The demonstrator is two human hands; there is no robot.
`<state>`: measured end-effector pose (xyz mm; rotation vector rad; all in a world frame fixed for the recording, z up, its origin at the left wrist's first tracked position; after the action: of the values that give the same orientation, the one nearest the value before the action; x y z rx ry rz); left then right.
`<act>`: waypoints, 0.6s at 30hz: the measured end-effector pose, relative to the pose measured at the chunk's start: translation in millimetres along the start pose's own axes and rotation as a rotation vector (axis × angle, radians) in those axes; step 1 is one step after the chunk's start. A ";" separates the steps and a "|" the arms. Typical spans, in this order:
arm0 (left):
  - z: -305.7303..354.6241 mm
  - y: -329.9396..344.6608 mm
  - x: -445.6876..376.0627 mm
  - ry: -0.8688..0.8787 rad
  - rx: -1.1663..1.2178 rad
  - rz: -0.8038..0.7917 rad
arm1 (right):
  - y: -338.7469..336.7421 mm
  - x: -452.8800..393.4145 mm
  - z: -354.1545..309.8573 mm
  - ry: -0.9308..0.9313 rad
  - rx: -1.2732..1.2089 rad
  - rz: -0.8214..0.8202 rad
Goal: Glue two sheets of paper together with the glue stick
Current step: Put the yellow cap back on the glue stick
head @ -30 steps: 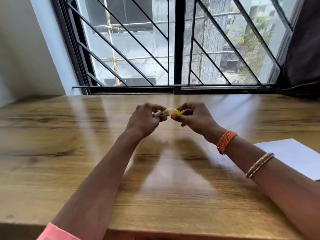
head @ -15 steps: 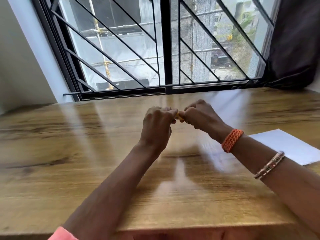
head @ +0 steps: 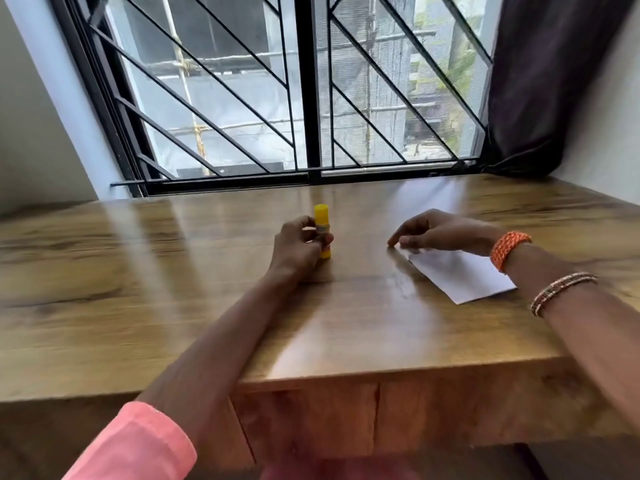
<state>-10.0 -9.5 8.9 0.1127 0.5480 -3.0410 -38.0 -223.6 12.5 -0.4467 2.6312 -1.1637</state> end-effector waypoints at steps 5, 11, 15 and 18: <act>-2.4 11.8 -2.0 -0.008 0.075 -0.095 | 3.5 7.6 0.2 -0.047 -0.011 -0.108; -0.6 16.8 -10.2 0.023 0.116 -0.134 | -0.1 -1.0 6.2 -0.054 0.017 -0.175; 2.1 11.1 -37.8 0.062 0.054 -0.025 | -20.9 -47.7 15.3 -0.020 -0.181 0.027; 4.3 13.8 -65.9 0.055 -0.002 0.017 | -54.1 -93.8 36.1 0.090 -0.049 0.399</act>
<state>56.2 -21.5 13.4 0.2001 0.5507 -3.0290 70.6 -248.4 37.3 0.1257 2.6585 -1.0099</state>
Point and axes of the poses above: each hand's wrist, its own x-axis away from the middle knuckle, its own y-axis out of the palm, z = x × y, the point moved 9 cm from there along -x, towards the middle knuckle, and after that the axes turned 13 degrees about -y, right-handed, at the moved point
